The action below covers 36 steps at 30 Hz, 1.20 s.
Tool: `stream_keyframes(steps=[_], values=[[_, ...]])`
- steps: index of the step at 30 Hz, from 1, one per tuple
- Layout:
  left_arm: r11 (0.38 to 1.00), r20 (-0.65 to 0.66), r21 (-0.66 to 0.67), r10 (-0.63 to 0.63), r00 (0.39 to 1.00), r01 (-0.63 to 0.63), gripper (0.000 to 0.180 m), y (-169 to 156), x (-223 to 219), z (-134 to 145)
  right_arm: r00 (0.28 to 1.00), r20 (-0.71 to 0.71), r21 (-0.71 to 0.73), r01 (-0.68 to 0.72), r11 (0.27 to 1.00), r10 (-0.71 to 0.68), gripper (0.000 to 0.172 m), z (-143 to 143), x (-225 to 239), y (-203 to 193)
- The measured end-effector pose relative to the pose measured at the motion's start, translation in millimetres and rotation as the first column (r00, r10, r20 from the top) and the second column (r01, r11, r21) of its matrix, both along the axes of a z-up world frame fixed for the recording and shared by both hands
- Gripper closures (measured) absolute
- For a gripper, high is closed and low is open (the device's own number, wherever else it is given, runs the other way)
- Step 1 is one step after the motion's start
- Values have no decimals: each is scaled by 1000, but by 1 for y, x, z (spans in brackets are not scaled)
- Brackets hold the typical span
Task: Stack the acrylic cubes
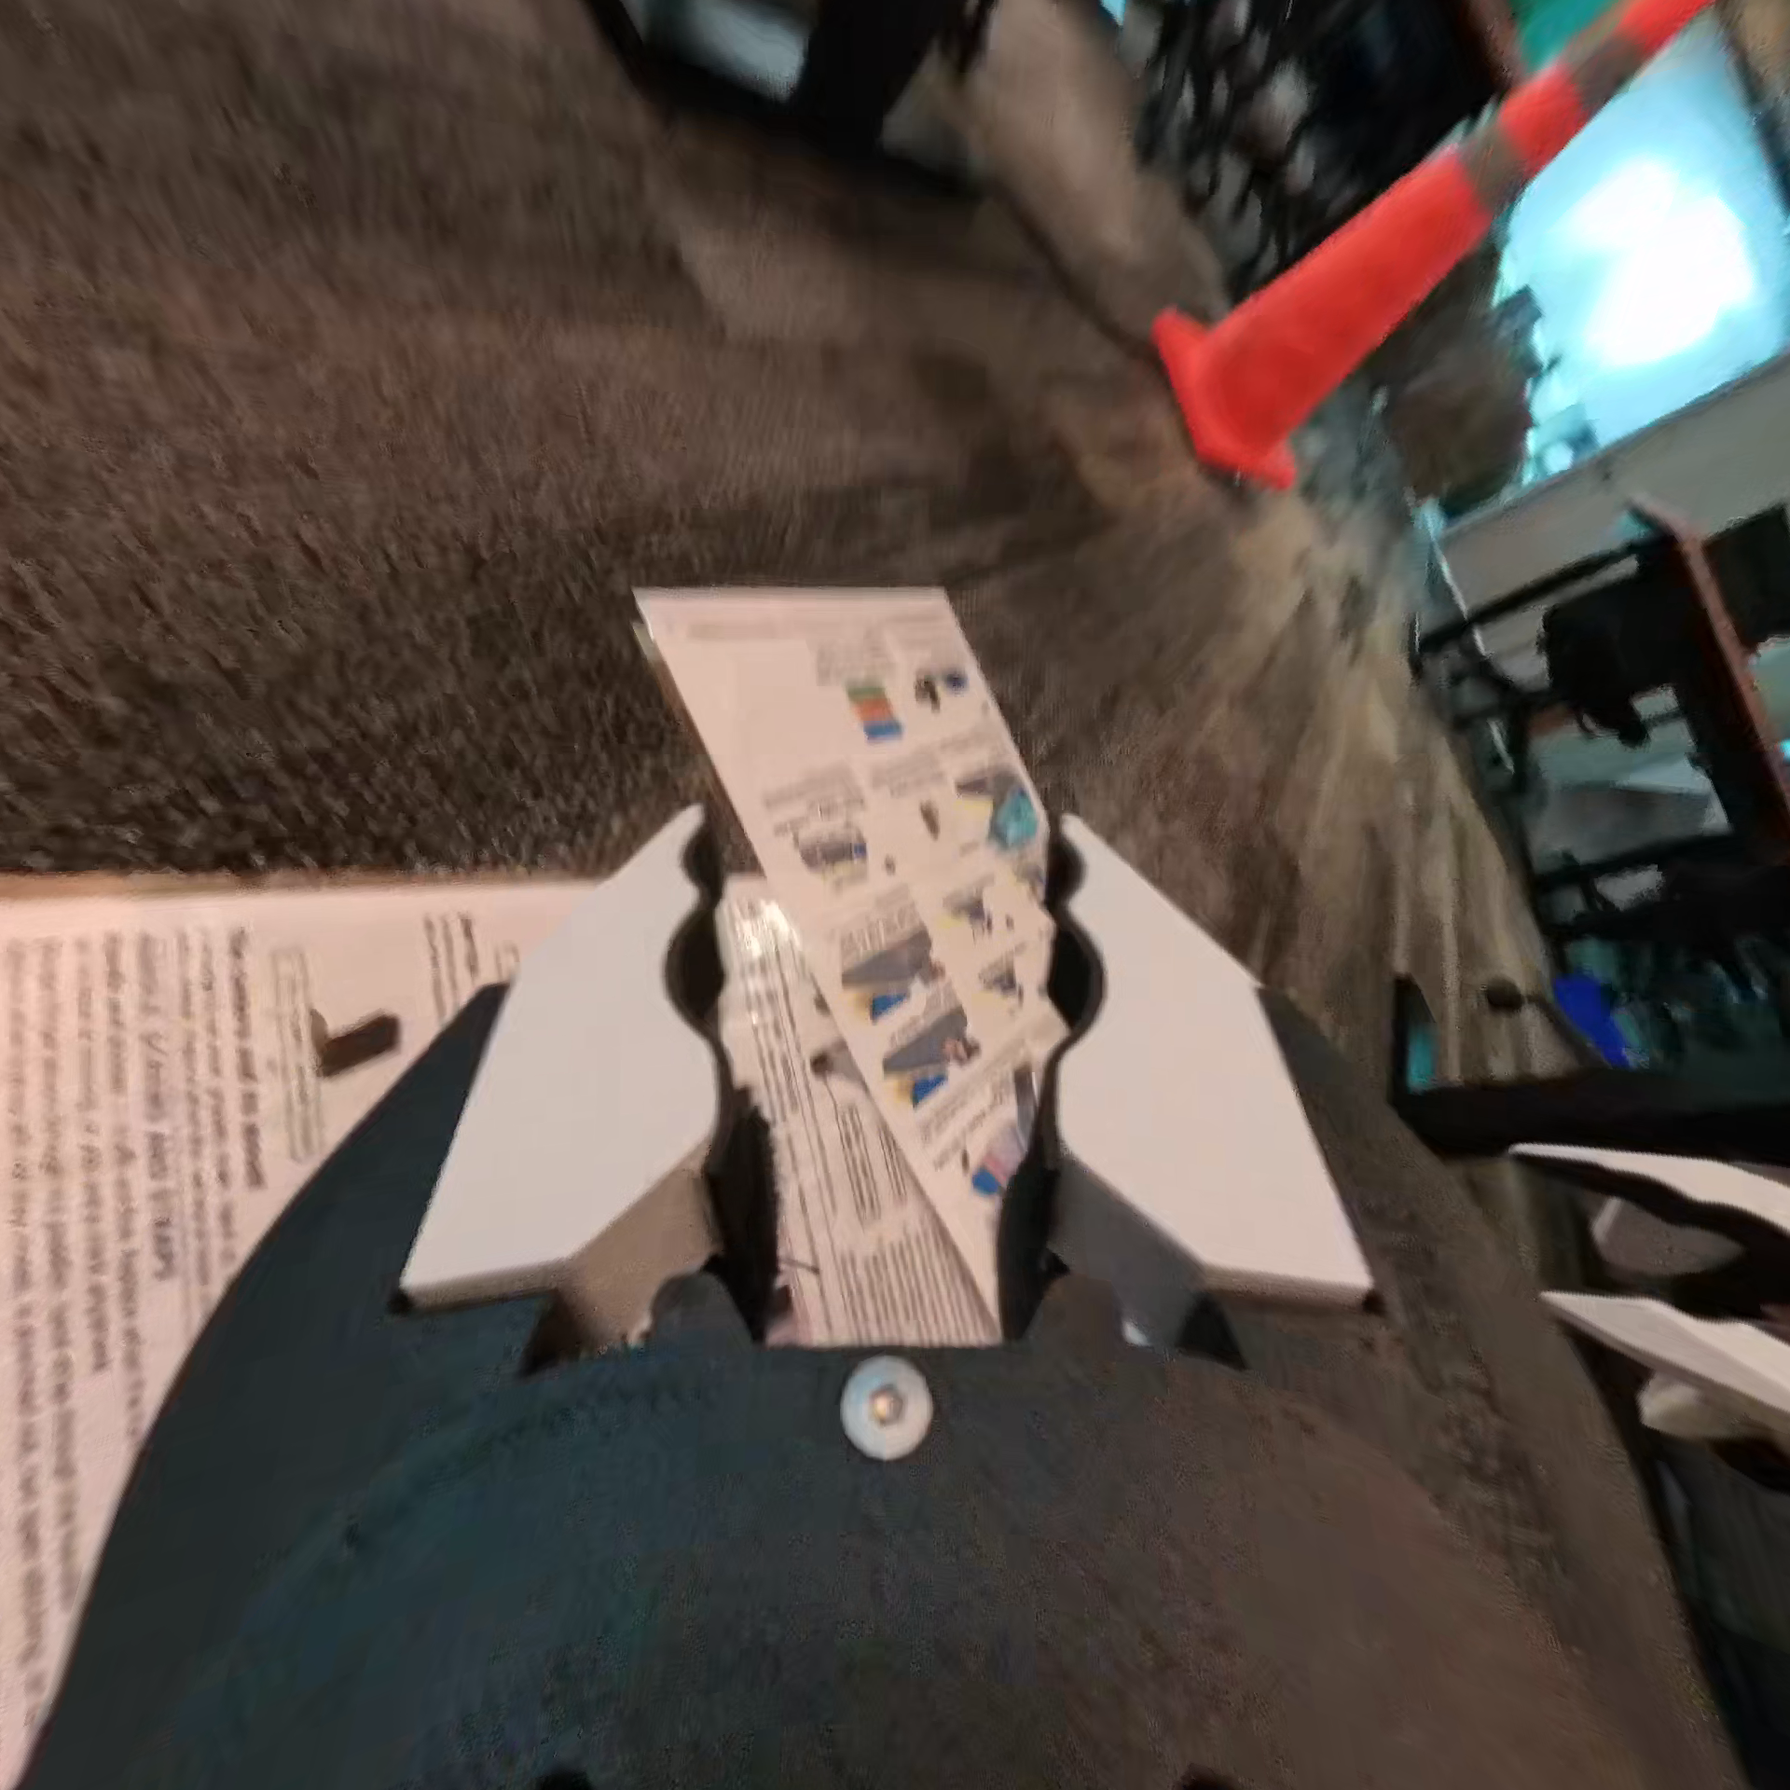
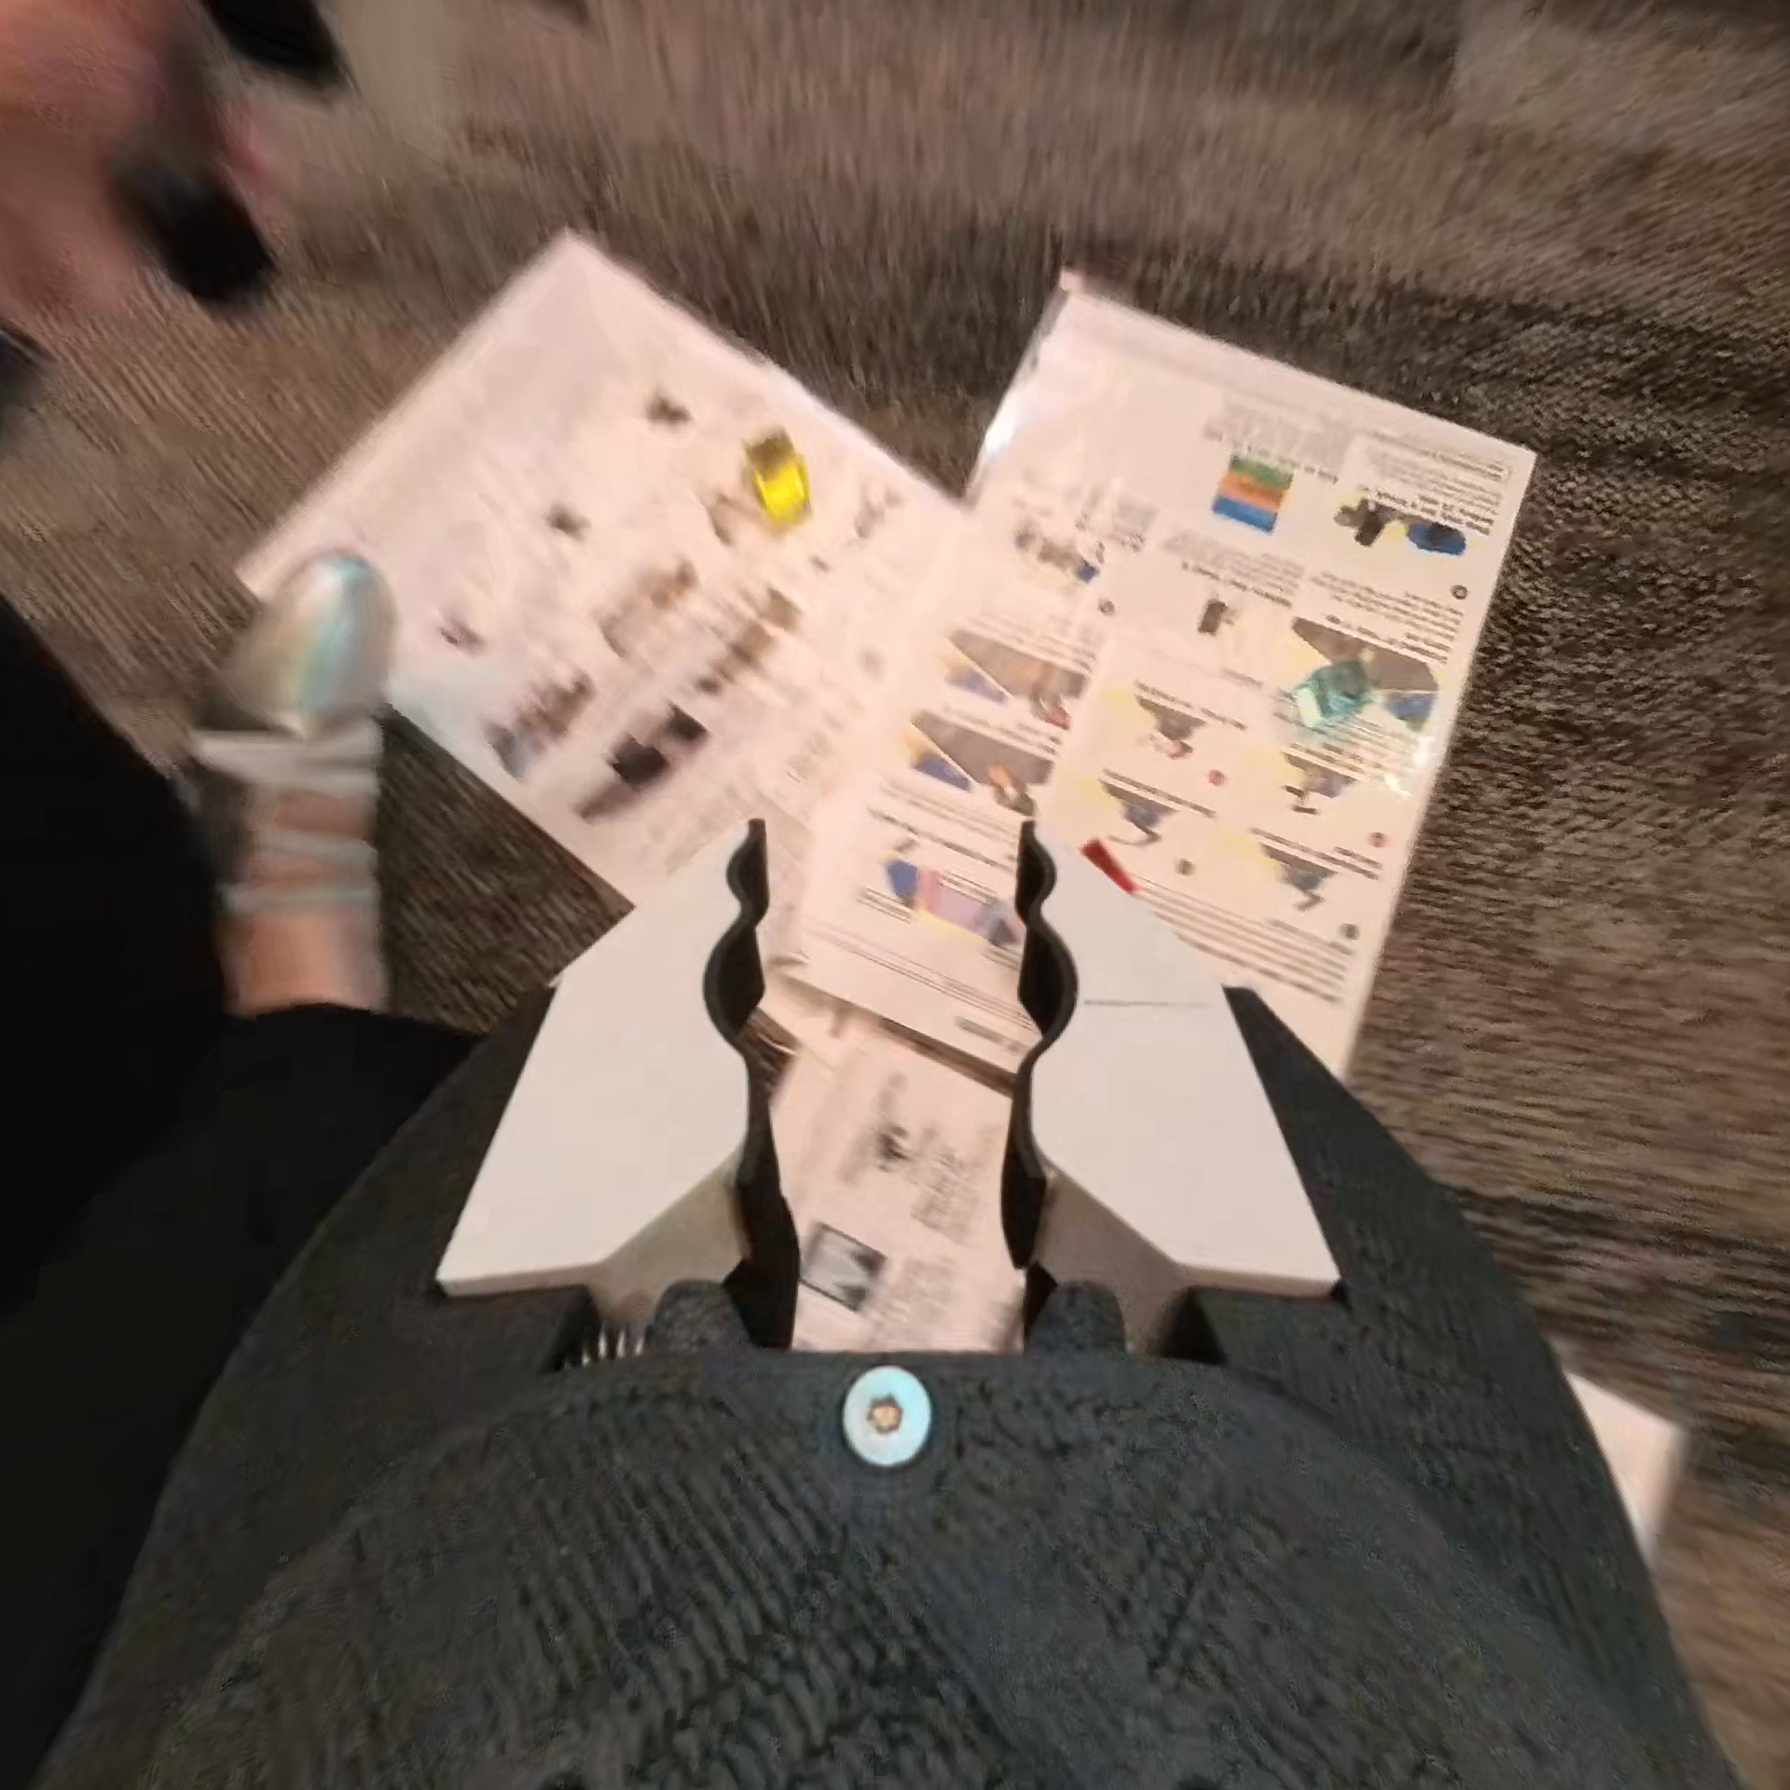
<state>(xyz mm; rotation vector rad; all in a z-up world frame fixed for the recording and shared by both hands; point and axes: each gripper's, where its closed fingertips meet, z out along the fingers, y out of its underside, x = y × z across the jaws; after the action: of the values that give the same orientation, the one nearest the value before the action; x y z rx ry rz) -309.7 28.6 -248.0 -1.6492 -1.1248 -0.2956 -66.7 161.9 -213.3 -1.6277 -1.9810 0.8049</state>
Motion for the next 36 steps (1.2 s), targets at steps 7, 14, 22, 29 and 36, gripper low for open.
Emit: stream_keyframes(steps=[7,14,22,29,36], values=[[951,206,-272,-94,974,149,125,14,28,-119,932,-222,-302,213,929,-286,123,-9,46,-33],[798,29,-579,-187,982,169,100,13,9,-170,831,-316,-484,274,831,-458,132,1,45,-1],[684,12,-703,-261,965,193,120,9,11,-200,787,-315,-571,290,768,-531,138,-2,45,18],[679,78,-691,-272,959,248,178,11,18,-205,807,-286,-541,309,782,-516,139,-17,36,22],[677,-82,-706,-371,925,209,180,30,20,-177,828,-257,-520,315,794,-498,140,-29,31,19]])
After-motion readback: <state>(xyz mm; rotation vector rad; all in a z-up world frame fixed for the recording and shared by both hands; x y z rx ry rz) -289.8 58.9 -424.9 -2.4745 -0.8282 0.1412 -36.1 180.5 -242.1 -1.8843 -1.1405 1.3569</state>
